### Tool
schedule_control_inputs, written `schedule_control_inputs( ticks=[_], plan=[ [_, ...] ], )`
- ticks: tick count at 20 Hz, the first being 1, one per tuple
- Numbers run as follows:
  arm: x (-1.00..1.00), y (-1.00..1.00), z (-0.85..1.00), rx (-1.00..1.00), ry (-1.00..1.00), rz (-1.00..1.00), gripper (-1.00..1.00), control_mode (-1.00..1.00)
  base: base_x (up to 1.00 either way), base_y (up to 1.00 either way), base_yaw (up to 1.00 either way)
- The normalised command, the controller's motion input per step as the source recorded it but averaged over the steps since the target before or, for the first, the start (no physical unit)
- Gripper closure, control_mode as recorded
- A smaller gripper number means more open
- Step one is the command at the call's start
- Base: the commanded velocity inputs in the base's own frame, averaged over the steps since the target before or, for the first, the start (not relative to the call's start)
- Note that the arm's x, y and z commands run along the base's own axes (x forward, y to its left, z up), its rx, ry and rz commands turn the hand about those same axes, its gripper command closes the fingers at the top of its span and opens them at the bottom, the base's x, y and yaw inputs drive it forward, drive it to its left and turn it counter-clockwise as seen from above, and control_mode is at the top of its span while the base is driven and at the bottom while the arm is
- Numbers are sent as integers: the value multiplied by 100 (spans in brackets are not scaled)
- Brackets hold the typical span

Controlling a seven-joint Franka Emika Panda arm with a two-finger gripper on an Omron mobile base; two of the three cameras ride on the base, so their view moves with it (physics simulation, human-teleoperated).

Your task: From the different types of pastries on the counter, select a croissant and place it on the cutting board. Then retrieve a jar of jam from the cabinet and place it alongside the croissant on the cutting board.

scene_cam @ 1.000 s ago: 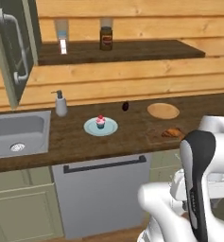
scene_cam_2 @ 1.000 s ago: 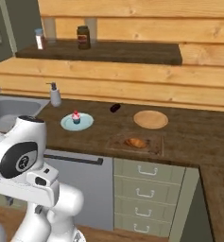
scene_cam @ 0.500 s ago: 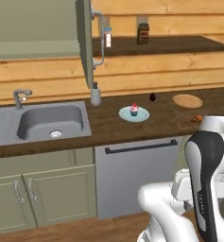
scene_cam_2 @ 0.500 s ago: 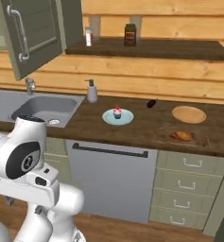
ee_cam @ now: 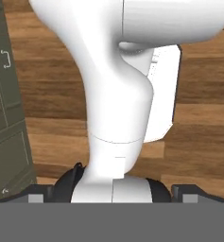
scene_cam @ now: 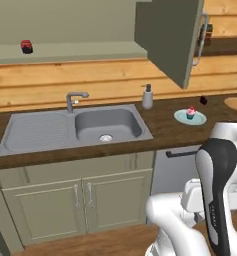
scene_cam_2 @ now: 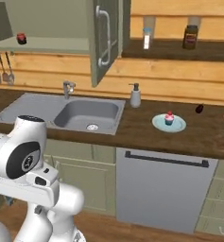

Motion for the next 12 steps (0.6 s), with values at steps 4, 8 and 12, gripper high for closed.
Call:
schedule_control_inputs(
  ticks=[4,8,12],
  plan=[
    [0,0,0,0,0,0,-100,100,79,71,0],
    [0,0,0,0,0,0,-100,100,86,0,0],
    [0,0,0,0,0,0,-100,100,80,-13,0]
  ],
)
